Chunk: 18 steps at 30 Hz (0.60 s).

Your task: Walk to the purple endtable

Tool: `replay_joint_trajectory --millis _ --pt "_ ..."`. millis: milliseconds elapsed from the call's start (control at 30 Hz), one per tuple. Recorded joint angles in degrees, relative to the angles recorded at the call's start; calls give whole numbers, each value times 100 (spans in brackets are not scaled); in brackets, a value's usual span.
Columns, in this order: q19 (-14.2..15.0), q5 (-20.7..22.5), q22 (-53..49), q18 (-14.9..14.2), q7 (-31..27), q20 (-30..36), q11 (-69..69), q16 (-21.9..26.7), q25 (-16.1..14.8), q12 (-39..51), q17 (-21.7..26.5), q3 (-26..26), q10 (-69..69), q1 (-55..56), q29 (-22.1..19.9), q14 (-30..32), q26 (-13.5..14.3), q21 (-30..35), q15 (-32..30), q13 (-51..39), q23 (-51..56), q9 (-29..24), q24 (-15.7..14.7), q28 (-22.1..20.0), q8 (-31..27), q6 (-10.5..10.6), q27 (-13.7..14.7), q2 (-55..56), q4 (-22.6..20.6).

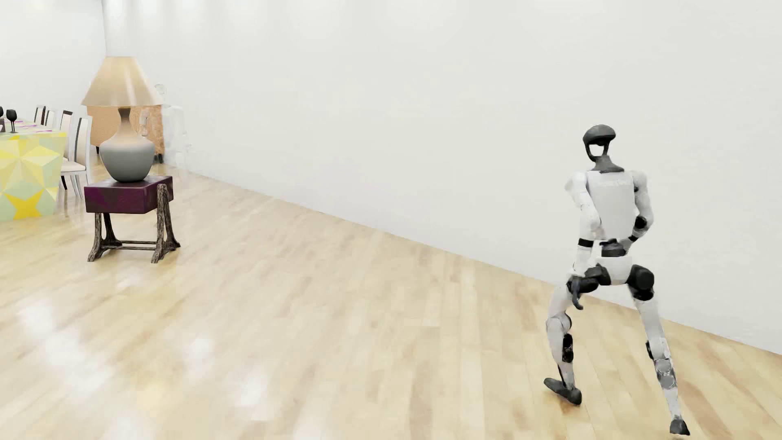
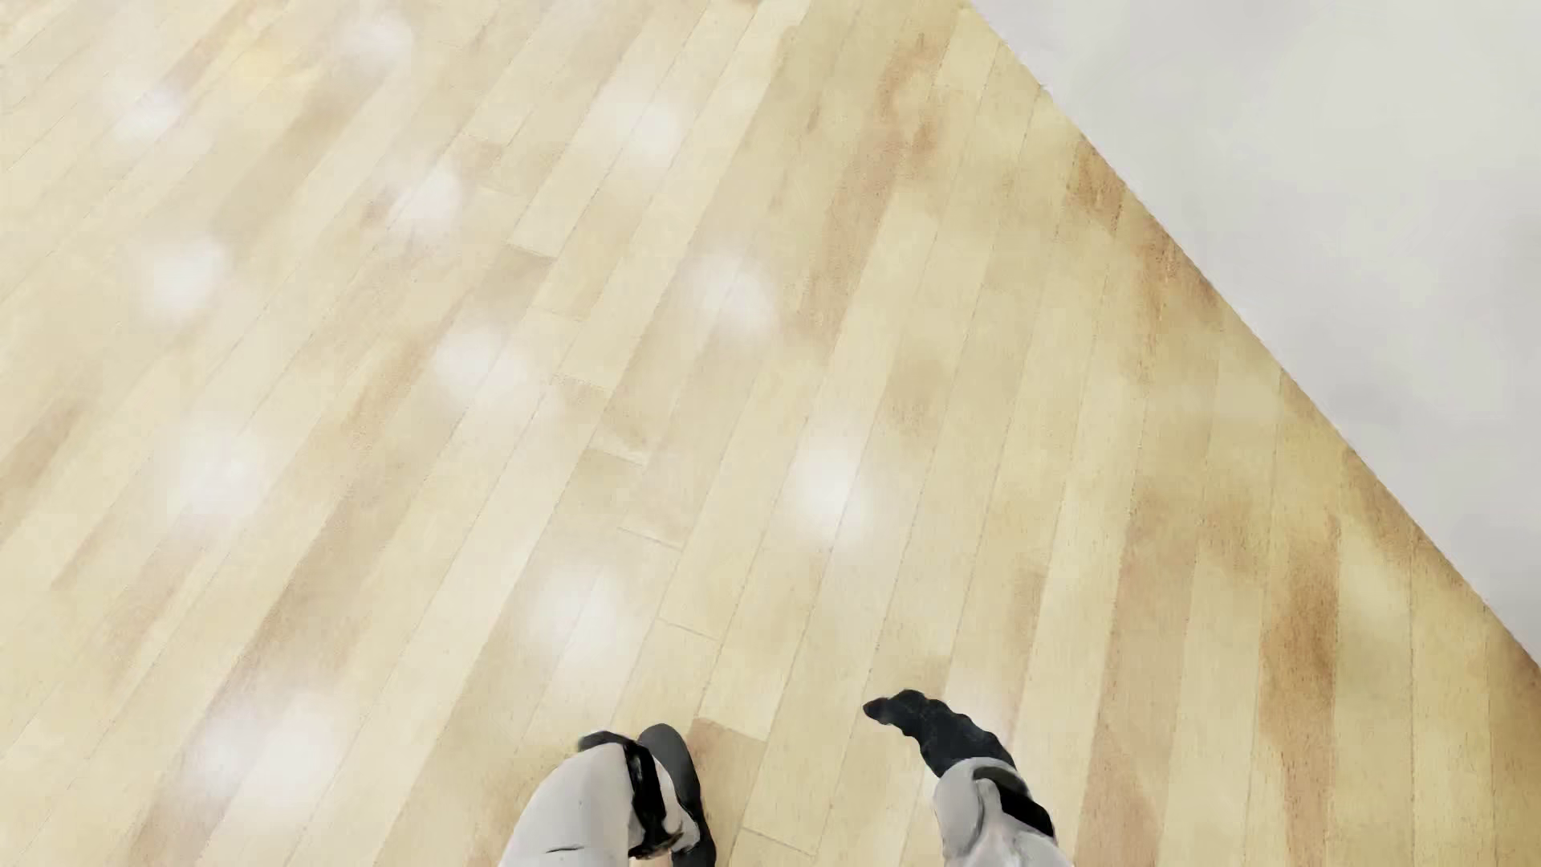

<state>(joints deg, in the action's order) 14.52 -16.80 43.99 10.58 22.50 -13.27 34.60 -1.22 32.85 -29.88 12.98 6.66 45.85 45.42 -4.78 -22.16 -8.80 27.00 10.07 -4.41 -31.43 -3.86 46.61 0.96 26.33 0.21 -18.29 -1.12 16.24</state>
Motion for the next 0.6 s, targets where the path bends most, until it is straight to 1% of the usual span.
replay_joint_trajectory --millis 33,67,100,133,167,200,233,267,300,333,367,400,433,467,500,533,567,600 --pt "-107 -281 134 48 -19 70 911 -9 -226 55 48 -33 39 -223 -146 -183 -123 -168 -1011 175 -342 -21 71 115 -514 -19 -170 355 -226" --pt "-832 -657 242 24 -49 212 1897 73 -444 192 73 -92 -38 -508 -230 -367 -201 -293 -1530 339 -766 -40 209 353 -632 -52 -336 811 -475" --pt "-1447 -580 287 -48 -122 383 2834 209 -599 409 100 -210 -262 -858 -193 -507 -185 -346 -1085 493 -1203 -64 379 545 -1061 -80 -500 1480 -782" --pt "-1561 -247 274 -159 -246 523 3555 353 -681 706 130 -333 -668 -1284 -68 -548 -114 -345 -732 683 -1556 -78 518 527 -1499 -90 -628 2244 -1097" --pt "-1345 148 222 -258 -422 632 3880 473 -707 1050 157 -431 -1236 -1782 91 -496 -36 -298 -494 936 -1775 -66 593 312 -1767 -82 -668 2969 -1380" --pt "-1171 454 134 -341 -616 760 3796 554 -702 1395 206 -511 -1854 -2326 282 -395 57 -221 -394 1237 -1870 -29 609 56 -1854 -59 -599 3620 -1605" --pt "-901 653 1 -409 -823 897 3374 647 -707 1733 232 -588 -2386 -2824 528 -354 227 -152 -355 1550 -1828 25 586 -81 -1804 -22 -508 4169 -1745" --pt "-924 736 -217 -464 -1047 1093 2723 714 -748 2050 290 -676 -2671 -3225 802 -436 456 -206 -292 1910 -1689 78 514 -86 -1684 16 -388 4625 -1844" --pt "-879 736 -524 -506 -1293 1349 1884 760 -793 2354 336 -771 -2715 -3545 1001 -648 718 -440 -219 2321 -1454 118 395 -22 -1596 39 -299 4977 -1937" --pt "-878 735 -903 -543 -1534 1606 821 809 -784 2632 297 -864 -2728 -3867 1007 -880 979 -816 -356 2731 -1157 143 221 -14 -1560 43 -247 5222 -1996" --pt "-903 824 -1305 -589 -1733 1789 -380 826 -702 2828 185 -955 -2729 -4211 778 -1093 1204 -1249 -386 3097 -877 159 -25 -160 -1738 40 -223 5353 -2025" --pt "-522 897 -1684 -664 -1855 1867 -1233 805 -571 2877 30 -1039 -2714 -4558 436 -1204 1365 -1609 -238 3349 -700 173 -367 -462 -1943 38 -229 5354 -1990" --pt "-820 945 -2009 -723 -1878 1909 -1323 776 -415 2756 -118 -1113 -2542 -4885 177 -1012 1477 -1805 -267 3440 -660 181 -791 -814 -1941 44 -285 5302 -1891" --pt "-1333 1070 -2256 -824 -1878 1995 -748 809 -258 2502 -239 -1180 -2063 -5033 117 -399 1537 -1848 -483 3386 -734 171 -1207 -1043 -2072 74 -388 5249 -1702" --pt "-1320 1128 -2420 -905 -1889 2109 -274 939 -136 2182 -367 -1213 -1108 -4850 226 769 1491 -1823 -726 3213 -877 145 -1512 -1012 -2008 120 -498 5087 -1448" --pt "-1551 1154 -2471 -1300 -1841 2205 105 1058 -66 1864 -461 -1201 323 -4314 384 2286 1325 -1834 -576 2956 -1020 105 -1638 -750 -1894 174 -593 4800 -1146" --pt "-1650 1237 -2383 -1345 -1772 2227 257 1143 -17 1636 -534 -1122 1696 -3572 495 2758 1058 -1849 -194 2628 -1121 60 -1515 -430 -1787 240 -658 4434 -802" --pt "-1587 1358 -2145 -921 -1782 2162 156 1176 107 1501 -587 -990 2652 -2747 494 2212 778 -1834 191 2232 -1207 25 -1173 -286 -1695 303 -643 3951 -694"
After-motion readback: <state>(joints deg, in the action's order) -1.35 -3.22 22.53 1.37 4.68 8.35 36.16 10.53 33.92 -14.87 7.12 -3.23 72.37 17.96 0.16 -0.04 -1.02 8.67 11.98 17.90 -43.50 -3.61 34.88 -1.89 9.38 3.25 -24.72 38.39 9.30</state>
